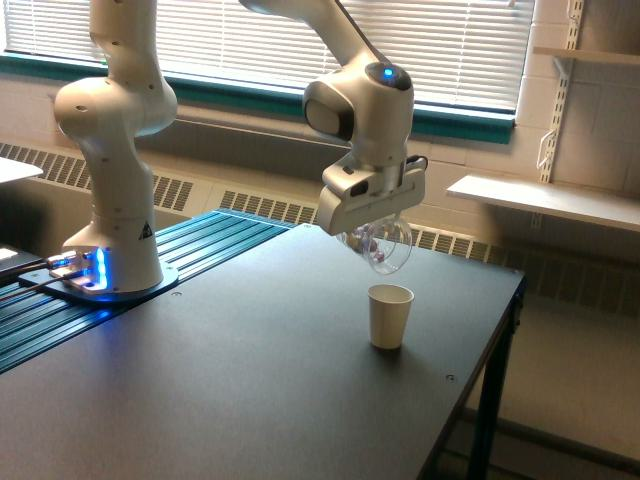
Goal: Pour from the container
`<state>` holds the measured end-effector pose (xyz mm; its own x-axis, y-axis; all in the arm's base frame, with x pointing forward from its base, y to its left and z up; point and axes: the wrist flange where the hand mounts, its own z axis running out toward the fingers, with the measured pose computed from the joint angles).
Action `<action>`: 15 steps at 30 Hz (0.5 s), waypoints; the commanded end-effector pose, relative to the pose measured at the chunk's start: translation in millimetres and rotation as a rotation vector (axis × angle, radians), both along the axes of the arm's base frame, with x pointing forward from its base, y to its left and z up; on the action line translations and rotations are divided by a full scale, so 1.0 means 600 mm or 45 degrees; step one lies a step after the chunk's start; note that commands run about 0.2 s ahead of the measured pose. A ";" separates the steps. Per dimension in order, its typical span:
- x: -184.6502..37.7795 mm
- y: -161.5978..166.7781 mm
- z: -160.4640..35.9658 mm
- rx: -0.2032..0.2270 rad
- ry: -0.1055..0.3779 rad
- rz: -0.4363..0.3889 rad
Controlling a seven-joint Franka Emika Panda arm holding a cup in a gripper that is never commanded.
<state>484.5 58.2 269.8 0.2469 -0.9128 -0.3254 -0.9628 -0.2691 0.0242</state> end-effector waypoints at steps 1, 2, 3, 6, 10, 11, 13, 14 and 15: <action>0.002 -0.011 -0.002 0.060 0.006 0.016; 0.002 -0.012 -0.003 0.065 0.012 0.010; 0.002 -0.014 -0.003 0.070 0.017 0.004; 0.005 -0.019 -0.001 0.091 0.016 -0.015; 0.007 -0.024 -0.001 0.109 0.025 -0.025; 0.007 -0.025 -0.002 0.110 0.025 -0.026; 0.007 -0.025 -0.003 0.114 0.028 -0.029; 0.005 -0.030 -0.006 0.129 0.041 -0.048; 0.005 -0.034 -0.007 0.138 0.045 -0.059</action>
